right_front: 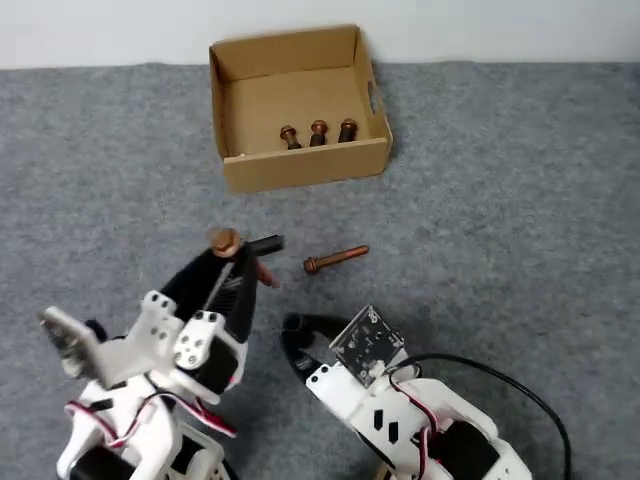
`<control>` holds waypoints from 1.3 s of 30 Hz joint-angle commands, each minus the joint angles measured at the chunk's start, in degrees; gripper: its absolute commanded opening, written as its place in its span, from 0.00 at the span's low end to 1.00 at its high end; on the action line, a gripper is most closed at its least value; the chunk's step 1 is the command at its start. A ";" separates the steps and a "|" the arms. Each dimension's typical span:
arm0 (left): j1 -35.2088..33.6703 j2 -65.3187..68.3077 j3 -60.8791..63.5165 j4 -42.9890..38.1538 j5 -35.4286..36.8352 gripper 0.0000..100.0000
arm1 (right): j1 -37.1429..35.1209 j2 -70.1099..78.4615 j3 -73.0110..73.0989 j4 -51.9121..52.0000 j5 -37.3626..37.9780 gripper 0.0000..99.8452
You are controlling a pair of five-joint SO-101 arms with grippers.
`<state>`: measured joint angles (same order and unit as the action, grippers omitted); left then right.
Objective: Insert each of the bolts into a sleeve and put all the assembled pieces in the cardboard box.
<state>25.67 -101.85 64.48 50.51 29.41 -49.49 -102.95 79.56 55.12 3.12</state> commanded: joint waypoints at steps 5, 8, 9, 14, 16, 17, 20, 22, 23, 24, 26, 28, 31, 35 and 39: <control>3.08 -0.26 0.92 -0.09 0.97 0.00 | -0.48 -0.04 -0.97 -3.03 1.41 0.01; 4.22 -0.26 1.01 2.29 0.97 0.00 | -0.48 -0.48 -1.05 -3.12 1.41 0.01; 4.48 -0.26 0.84 2.90 0.88 0.00 | -0.48 -0.48 -1.05 -3.03 1.41 0.01; 4.48 -0.26 0.57 4.84 0.70 0.00 | -0.40 -0.40 -0.97 -3.03 1.41 0.01; 4.48 -0.26 0.57 5.63 0.70 0.00 | -0.40 -0.48 -1.05 -3.03 1.41 0.01; 4.48 -0.26 0.57 5.98 0.70 0.00 | -0.40 -0.48 -1.14 -3.03 1.41 0.01; 4.48 -0.26 0.75 5.98 0.70 0.00 | -0.40 -0.22 -2.46 -3.03 1.49 0.01; 4.57 0.00 1.01 5.98 0.70 0.00 | -0.40 -0.22 -3.08 -3.03 1.49 0.01; 4.57 0.00 1.10 5.98 0.70 0.00 | -0.40 -0.22 -3.34 -3.03 1.49 0.01; 4.57 0.00 1.54 5.98 0.70 0.00 | -0.40 -0.13 -3.60 -3.03 1.49 0.01; 4.57 0.00 2.51 6.07 0.70 0.00 | -0.40 -0.13 -3.78 -3.03 1.49 0.01; 4.57 0.00 3.30 6.07 0.70 0.00 | -0.40 -0.13 -3.78 -3.03 1.49 0.01; 4.57 0.00 3.91 6.68 0.70 0.00 | -0.40 -0.22 -3.78 -3.03 2.20 0.01; 4.66 -0.26 4.88 10.64 0.70 0.00 | -0.40 -0.40 -3.78 -3.12 5.01 0.01; 6.07 -0.26 4.97 13.19 0.70 0.00 | -0.40 -0.40 -3.78 -3.12 4.84 0.01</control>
<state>29.89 -102.46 69.14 61.23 29.93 -49.58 -102.77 79.65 53.71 7.08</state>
